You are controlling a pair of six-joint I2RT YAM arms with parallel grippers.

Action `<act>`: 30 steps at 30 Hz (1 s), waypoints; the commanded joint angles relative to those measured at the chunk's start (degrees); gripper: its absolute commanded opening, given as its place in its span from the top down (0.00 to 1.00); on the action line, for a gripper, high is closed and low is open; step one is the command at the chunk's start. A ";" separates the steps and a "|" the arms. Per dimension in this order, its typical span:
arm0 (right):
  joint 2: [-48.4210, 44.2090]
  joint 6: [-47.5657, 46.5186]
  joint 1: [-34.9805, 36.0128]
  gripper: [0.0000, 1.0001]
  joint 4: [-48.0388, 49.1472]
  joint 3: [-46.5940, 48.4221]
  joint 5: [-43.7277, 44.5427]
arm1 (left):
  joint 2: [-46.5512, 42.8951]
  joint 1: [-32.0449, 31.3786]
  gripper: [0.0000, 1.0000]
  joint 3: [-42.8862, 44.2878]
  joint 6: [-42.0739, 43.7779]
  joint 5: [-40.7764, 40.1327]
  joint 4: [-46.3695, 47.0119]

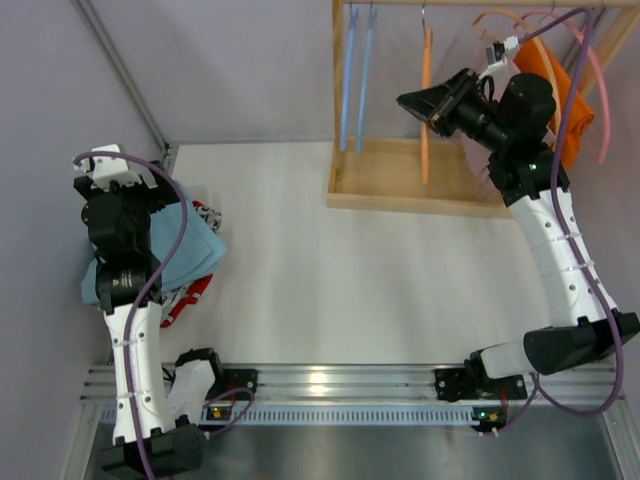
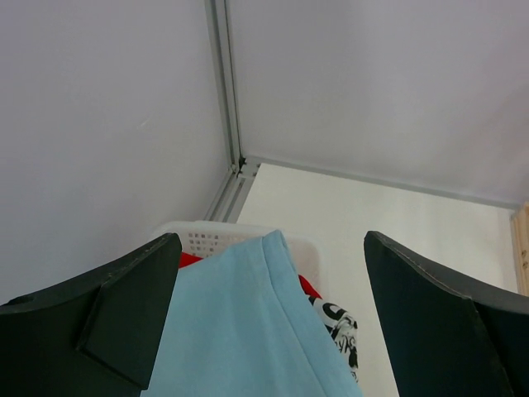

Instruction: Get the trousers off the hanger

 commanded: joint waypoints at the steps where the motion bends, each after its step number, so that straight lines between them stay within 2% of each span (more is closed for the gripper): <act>1: 2.83 -1.53 1.01 1.00 2.99 8.65 3.06 | -0.22 0.13 0.02 0.84 -0.42 1.41 -0.04; 8: 10.83 -1.89 1.45 1.00 2.80 17.54 4.11 | -0.84 0.21 0.02 0.23 -0.50 1.41 -0.13; 30: 22.27 -0.75 4.97 1.00 7.29 22.73 4.29 | -2.86 0.21 0.02 -1.80 1.96 2.29 -3.29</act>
